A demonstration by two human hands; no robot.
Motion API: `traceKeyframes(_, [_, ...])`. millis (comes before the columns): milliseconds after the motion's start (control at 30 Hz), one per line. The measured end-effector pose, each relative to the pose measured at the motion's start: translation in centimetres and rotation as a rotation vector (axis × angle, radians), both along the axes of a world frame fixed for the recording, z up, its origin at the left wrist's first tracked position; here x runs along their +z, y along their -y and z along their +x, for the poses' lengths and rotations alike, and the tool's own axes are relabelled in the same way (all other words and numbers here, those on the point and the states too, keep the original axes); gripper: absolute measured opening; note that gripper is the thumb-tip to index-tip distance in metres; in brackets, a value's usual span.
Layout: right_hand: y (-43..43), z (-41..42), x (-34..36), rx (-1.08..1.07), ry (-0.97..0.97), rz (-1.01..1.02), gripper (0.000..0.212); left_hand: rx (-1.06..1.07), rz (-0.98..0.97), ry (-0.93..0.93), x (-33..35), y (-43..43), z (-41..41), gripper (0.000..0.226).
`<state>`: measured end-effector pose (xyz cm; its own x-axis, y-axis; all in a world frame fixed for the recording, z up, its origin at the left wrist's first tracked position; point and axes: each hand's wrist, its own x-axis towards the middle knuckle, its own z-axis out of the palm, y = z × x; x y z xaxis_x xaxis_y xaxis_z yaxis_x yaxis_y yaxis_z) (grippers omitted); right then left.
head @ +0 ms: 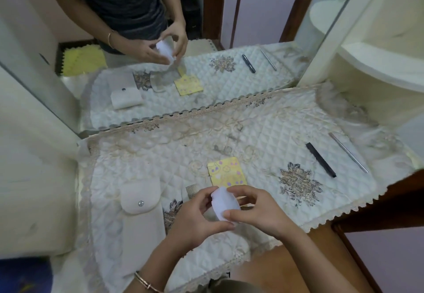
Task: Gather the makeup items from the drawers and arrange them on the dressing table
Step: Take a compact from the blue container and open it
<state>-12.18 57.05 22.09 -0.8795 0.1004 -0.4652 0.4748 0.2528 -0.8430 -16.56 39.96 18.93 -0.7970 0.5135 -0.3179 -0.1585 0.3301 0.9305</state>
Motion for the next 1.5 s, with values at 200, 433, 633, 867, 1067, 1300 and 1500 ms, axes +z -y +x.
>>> traceKeyframes(200, [-0.6,-0.1,0.5,0.031,0.018,0.104,0.052,-0.101,-0.025,-0.042,0.6,-0.9,-0.7,0.061])
traceKeyframes(433, [-1.0,-0.6,2.2,0.094,0.007,0.336,0.067,-0.181,-0.076,-0.039,0.0,-1.1,-1.0,0.062])
traceKeyframes(633, [-1.2,-1.2,2.8,0.081,-0.025,0.435,0.065,-0.267,0.032,0.136,-0.4,-1.5,-1.6,0.065])
traceKeyframes(867, [-3.3,-1.8,2.7,-0.051,-0.223,0.587,0.033,-0.163,0.316,0.492,-1.8,-4.1,-1.5,0.044])
traceKeyframes(1067, [-8.8,-4.0,1.9,-0.167,-0.241,0.348,0.012,-0.117,0.372,0.514,-2.4,-8.4,-1.6,0.032])
traceKeyframes(1300, [-15.1,-8.4,-1.0,-0.078,-0.167,0.261,0.01,0.013,0.012,0.016,-3.1,-15.8,-1.5,0.031])
traceKeyframes(1500, [-17.4,-11.6,-3.2,0.129,-0.134,0.262,0.024,-0.07,-0.474,-0.196,-4.4,-18.9,0.0,0.108])
